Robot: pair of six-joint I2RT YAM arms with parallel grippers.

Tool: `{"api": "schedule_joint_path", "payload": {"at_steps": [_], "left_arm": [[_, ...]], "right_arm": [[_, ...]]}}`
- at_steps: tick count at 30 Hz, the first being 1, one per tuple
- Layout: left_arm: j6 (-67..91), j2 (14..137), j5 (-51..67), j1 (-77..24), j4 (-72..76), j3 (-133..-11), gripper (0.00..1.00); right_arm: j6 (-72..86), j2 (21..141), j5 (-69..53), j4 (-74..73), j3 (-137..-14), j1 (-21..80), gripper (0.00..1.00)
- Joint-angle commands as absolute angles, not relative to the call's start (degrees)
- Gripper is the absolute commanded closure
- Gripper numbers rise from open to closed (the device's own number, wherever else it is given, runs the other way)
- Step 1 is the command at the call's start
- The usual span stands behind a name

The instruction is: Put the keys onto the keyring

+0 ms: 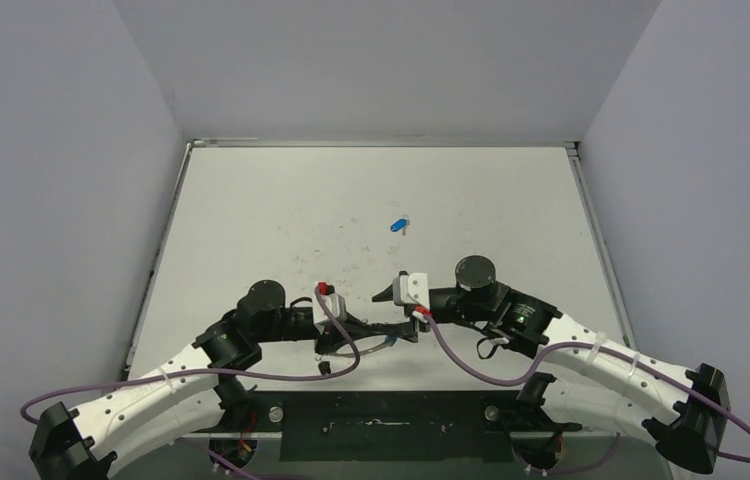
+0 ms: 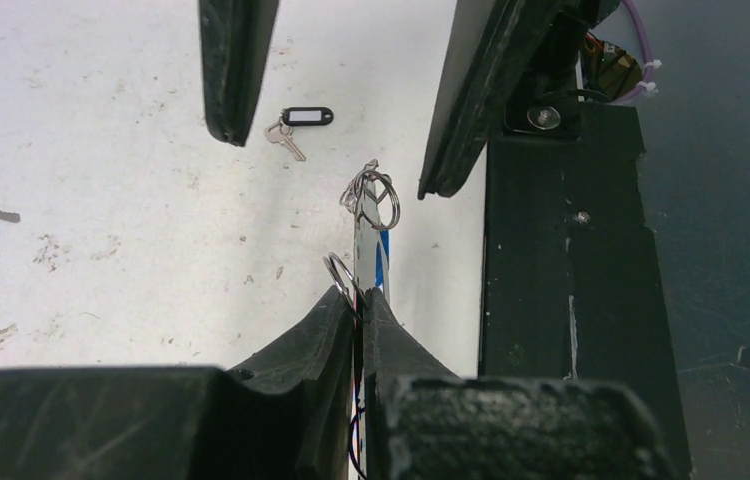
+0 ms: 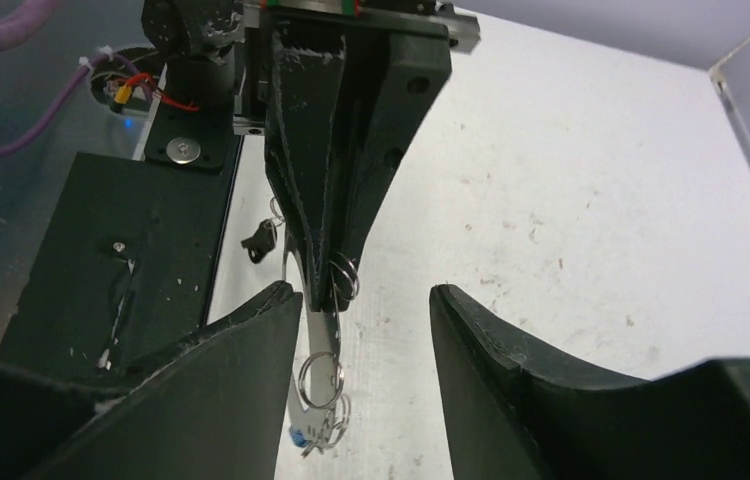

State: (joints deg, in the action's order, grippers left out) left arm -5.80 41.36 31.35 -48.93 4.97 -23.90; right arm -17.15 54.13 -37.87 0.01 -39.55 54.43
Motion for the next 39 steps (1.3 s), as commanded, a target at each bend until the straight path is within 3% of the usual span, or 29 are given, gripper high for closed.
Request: {"api": "schedule_joint_path", "payload": {"at_steps": [1, 9, 12, 27, 34, 39], "left_arm": [[-9.57, 42.05, 36.45, -48.70, 0.31, -29.73, 1.00], [-10.15, 45.08, 42.52, -48.77, -2.26, -31.72, 1.00], [-10.14, 45.05, 41.97, -48.78, -2.26, -31.73, 1.00], [-10.14, 45.11, 42.61, -48.78, -1.85, -31.90, 1.00], [-10.19, 44.91, 42.47, -48.78, -1.89, -31.85, 1.00], [-10.28, 44.61, 42.23, -48.73, -1.89, -31.89, 1.00]], "right_arm": [[-30.74, 56.19, -44.47, -11.06, -47.34, 54.67, 0.50], [-44.34, 63.85, -52.55, -25.10, -55.19, 54.67, 0.62], [-46.72, 65.14, -53.45, -27.35, -56.10, 54.67, 0.62], [-39.07, 65.39, -53.30, -14.55, -52.02, 55.00, 0.61], [-43.94, 67.06, -55.51, -19.79, -53.66, 55.53, 0.78], [-45.35, 68.14, -56.07, -21.31, -54.19, 55.77, 0.78]]}}
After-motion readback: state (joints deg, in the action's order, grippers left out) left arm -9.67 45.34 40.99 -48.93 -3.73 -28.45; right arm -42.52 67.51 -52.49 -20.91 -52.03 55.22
